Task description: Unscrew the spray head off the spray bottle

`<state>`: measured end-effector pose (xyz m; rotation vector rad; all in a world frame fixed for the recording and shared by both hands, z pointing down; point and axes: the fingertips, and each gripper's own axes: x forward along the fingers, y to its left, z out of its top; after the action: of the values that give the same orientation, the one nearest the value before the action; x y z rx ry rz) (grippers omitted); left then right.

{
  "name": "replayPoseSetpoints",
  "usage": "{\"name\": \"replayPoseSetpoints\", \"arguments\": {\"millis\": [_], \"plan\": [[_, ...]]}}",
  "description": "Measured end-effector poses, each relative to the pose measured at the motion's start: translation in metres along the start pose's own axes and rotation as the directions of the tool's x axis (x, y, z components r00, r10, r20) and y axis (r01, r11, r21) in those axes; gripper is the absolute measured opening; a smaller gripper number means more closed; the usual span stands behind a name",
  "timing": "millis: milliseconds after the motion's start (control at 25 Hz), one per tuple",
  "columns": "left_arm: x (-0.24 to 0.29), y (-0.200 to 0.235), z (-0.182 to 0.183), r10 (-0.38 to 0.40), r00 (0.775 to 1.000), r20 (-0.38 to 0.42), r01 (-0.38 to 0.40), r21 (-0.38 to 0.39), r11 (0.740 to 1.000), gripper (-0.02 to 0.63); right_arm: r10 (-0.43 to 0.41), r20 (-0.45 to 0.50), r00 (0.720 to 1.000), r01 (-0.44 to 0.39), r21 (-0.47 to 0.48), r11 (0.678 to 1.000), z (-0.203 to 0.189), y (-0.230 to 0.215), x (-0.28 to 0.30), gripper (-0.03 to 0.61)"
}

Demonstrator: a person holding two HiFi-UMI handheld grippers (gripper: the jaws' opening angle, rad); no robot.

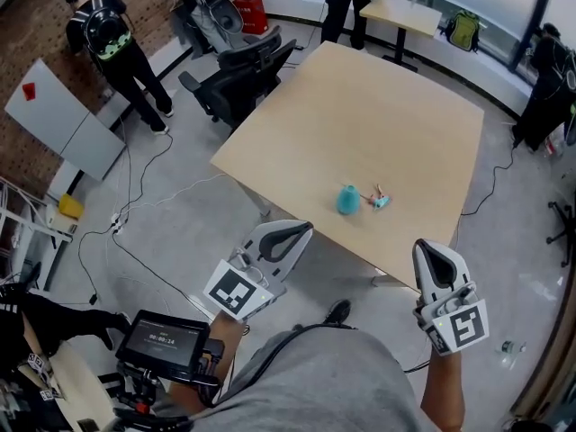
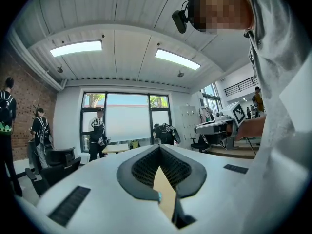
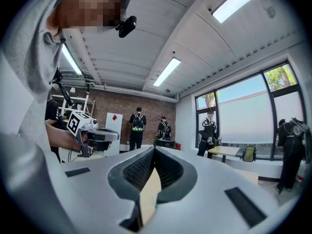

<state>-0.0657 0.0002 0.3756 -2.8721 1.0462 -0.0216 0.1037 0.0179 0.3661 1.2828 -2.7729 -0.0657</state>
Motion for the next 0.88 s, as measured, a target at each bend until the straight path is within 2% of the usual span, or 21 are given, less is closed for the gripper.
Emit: {"name": "replayPoseSetpoints", "arguments": {"millis": [240,480,680,880], "plan": [[-0.067,-0.035,0.021,-0.019,0.999,0.038,0.02,-0.026,0.999,0.003,-0.034,-0.03,0.999,0.033,-0.019,0.999,0.018,0.062,-0.03,0.005],[-0.122,-0.065,0.011,-0.054,0.997,0.06,0.057,-0.053,0.997,0.003,-0.046,-0.026,0.999,0.045,-0.051,0.998,0.019,0.128,-0.055,0.005],[-0.138,-0.085,0.019,-0.089,0.994,0.069,0.093,-0.053,0.994,0.003,-0.082,-0.026,0.996,0.08,-0.07,0.994,0.038,0.147,-0.078,0.005],[-0.149,-0.092,0.024,-0.057,0.995,0.079,0.062,-0.051,0.997,0.003,-0.072,-0.045,0.996,0.069,-0.059,0.996,0.035,0.156,-0.092,0.005]]}}
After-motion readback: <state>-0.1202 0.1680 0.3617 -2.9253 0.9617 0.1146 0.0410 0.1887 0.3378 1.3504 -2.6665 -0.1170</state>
